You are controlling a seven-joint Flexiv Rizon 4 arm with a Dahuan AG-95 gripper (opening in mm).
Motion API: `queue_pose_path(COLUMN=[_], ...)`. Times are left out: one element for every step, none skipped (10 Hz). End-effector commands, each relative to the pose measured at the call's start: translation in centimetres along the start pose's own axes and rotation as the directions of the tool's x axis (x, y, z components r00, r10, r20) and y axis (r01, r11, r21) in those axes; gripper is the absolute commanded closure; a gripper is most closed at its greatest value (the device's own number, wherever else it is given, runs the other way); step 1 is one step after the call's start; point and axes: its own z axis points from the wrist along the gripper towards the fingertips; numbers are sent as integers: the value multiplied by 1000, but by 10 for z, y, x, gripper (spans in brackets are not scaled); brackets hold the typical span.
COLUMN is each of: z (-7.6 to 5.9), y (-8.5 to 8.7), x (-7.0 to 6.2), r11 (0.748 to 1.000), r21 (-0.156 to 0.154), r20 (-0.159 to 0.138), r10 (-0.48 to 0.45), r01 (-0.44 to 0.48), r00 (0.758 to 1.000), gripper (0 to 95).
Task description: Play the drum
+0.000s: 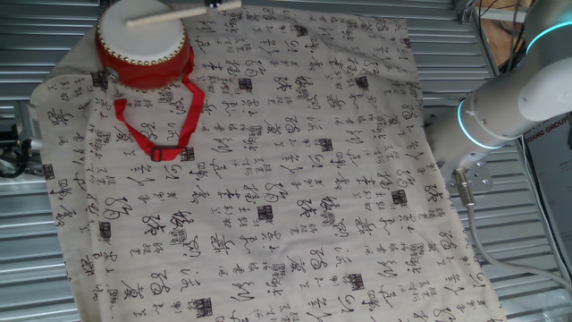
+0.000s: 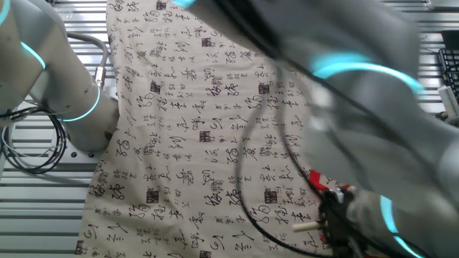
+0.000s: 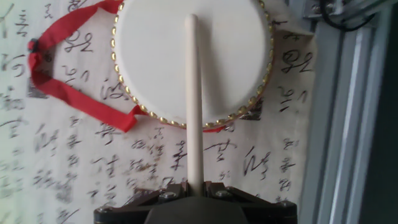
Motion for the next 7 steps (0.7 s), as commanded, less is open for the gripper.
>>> queue_pose_path(z=[-16, -17, -17, -18, -18, -18, -18], y=[9, 9, 9, 8, 8, 8, 8], x=[1, 2, 2, 2, 2, 2, 2], r11=[995, 994, 994, 990, 990, 990, 989], r21=[101, 107, 110, 138, 139, 143, 144], r20=[-24, -12, -12, -1, 2, 11, 14], r10=[3, 5, 8, 10, 14, 15, 16], r01=[-1, -4, -7, -9, -14, -16, -17], r00=[1000, 1000, 1000, 1000, 1000, 1000, 1000], gripper=[950, 950, 950, 950, 950, 950, 950])
